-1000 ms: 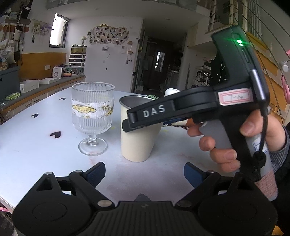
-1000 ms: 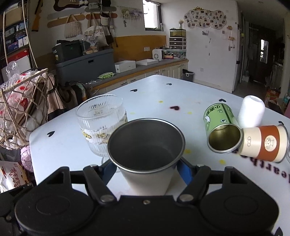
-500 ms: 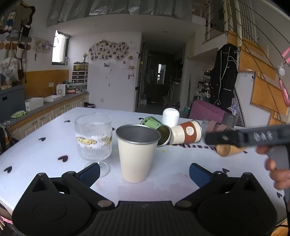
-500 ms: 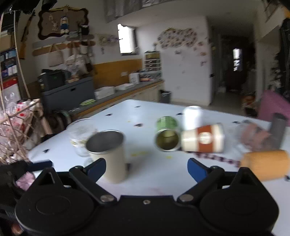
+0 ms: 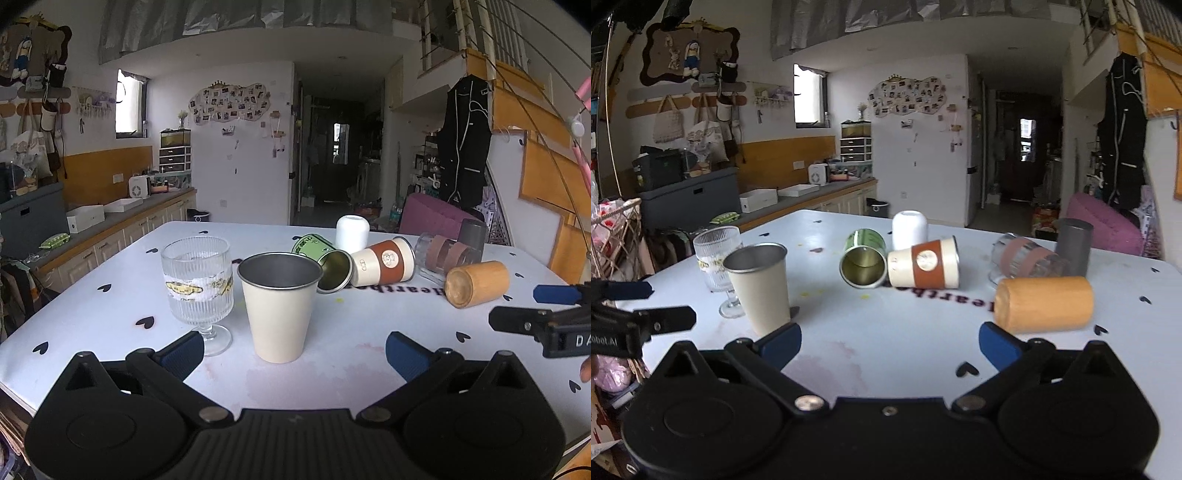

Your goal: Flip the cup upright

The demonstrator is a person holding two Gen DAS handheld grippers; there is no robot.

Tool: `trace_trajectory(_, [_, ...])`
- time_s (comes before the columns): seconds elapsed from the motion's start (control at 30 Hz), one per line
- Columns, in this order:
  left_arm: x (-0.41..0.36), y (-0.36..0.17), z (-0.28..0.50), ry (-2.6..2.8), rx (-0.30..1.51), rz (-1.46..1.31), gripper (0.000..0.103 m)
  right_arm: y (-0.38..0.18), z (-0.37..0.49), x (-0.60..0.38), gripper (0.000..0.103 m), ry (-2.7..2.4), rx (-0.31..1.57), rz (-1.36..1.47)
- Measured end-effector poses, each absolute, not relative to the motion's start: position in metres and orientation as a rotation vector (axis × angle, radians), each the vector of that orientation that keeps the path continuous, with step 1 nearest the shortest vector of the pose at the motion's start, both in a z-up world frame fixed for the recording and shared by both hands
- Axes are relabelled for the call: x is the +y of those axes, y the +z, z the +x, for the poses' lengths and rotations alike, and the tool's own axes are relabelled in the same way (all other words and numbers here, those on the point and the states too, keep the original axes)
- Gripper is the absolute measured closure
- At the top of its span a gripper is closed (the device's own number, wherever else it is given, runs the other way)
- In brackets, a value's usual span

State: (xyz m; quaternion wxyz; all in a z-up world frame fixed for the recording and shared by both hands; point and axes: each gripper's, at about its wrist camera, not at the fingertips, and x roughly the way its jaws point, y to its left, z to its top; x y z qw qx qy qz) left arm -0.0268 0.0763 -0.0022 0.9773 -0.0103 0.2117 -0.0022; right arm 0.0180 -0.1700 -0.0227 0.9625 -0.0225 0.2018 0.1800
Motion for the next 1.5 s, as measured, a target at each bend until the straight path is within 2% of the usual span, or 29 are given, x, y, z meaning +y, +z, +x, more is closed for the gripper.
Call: trace_trajectory(1.5, [0.069,0.003,-0.031,0.000,0.412,0.001,0.000,-0.018,-0.001,-0.179,0.000,0.307,0.392,-0.042])
